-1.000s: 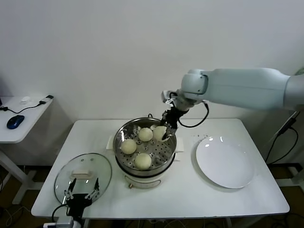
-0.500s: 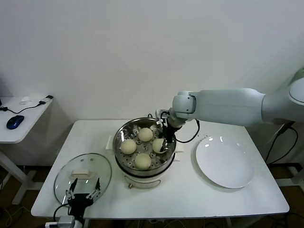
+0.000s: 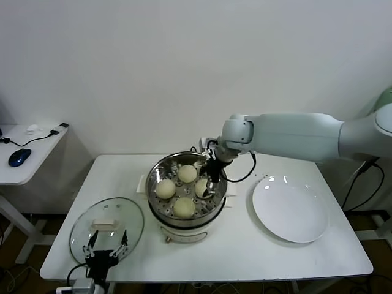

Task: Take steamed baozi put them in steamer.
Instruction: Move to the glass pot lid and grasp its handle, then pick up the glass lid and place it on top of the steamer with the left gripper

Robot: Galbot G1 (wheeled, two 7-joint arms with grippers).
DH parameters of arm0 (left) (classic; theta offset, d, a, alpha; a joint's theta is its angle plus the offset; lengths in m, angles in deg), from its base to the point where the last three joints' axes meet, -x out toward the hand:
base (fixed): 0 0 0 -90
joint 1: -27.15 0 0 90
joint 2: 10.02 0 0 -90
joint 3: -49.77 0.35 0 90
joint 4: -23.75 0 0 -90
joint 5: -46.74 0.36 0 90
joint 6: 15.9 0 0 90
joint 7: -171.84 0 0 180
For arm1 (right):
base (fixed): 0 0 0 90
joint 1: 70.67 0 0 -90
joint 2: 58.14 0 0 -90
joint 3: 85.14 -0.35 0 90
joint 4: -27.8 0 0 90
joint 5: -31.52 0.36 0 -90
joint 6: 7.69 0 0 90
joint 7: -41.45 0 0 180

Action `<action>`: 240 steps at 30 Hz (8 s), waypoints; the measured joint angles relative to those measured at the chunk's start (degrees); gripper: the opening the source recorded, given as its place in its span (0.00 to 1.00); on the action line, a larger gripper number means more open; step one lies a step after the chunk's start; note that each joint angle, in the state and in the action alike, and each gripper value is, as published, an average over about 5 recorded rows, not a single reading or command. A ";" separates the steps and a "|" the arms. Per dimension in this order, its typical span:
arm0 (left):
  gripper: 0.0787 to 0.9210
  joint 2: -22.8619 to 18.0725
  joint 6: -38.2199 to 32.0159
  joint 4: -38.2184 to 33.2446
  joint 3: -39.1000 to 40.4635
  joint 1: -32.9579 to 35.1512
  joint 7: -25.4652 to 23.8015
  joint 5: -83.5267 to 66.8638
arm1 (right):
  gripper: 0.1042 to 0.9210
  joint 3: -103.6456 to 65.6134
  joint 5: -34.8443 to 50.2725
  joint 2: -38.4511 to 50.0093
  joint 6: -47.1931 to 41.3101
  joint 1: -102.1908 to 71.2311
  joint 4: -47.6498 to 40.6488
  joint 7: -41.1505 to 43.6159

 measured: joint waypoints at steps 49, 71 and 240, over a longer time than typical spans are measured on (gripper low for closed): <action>0.88 3.51 -10.16 -0.33 -2.44 -0.36 7.50 10.28 | 0.88 -119.78 -22.64 12.62 36.74 -117.35 11.99 -36.22; 0.88 8.55 -13.68 18.47 -3.58 -4.23 23.39 61.18 | 0.88 -122.15 -23.62 4.93 41.96 -126.96 12.85 -39.81; 0.48 -1.74 29.64 8.92 37.71 -32.74 -13.21 97.00 | 0.88 -123.80 -36.26 -1.79 51.86 -129.98 14.33 -46.91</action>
